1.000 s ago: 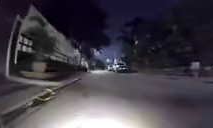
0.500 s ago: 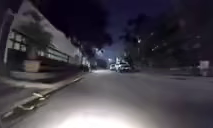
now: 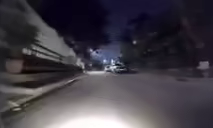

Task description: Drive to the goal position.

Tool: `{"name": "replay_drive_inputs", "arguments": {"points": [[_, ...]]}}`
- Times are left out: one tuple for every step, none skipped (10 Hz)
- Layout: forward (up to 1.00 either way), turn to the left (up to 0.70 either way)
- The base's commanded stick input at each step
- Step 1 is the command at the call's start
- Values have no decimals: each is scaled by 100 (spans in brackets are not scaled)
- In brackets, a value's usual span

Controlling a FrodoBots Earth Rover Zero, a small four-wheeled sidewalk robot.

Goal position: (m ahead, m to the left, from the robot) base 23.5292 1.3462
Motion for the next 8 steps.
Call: {"name": "replay_drive_inputs", "arguments": {"points": [[98, 0], [98, 0], [98, 0], [98, 0], [98, 0], [98, 0], [98, 0], [99, 0]]}}
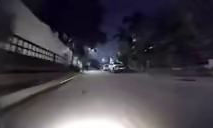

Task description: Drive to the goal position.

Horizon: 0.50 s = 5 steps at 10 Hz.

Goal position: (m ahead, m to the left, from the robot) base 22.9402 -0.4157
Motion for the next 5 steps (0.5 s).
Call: {"name": "replay_drive_inputs", "arguments": {"points": [[100, 0], [100, 0], [100, 0], [100, 0], [100, 0]]}}
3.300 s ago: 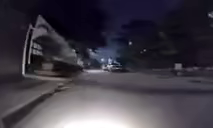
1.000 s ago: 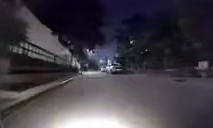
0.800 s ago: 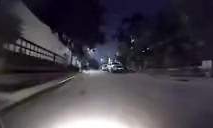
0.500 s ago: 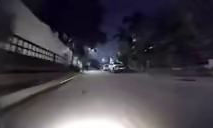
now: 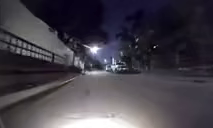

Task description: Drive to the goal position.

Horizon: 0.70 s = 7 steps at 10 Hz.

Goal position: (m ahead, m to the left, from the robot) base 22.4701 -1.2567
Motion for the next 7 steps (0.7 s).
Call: {"name": "replay_drive_inputs", "arguments": {"points": [[100, 0], [100, 0], [100, 0], [100, 0], [100, 0], [100, 0], [100, 0]]}}
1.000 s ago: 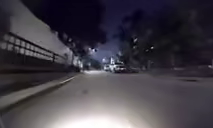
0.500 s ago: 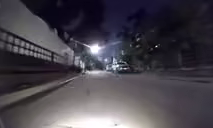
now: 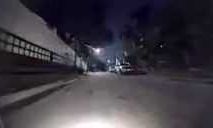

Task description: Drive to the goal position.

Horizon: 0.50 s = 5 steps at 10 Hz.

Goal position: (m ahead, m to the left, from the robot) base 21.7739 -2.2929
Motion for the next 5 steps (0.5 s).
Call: {"name": "replay_drive_inputs", "arguments": {"points": [[100, 0], [100, 0], [100, 0], [100, 0], [100, 0]]}}
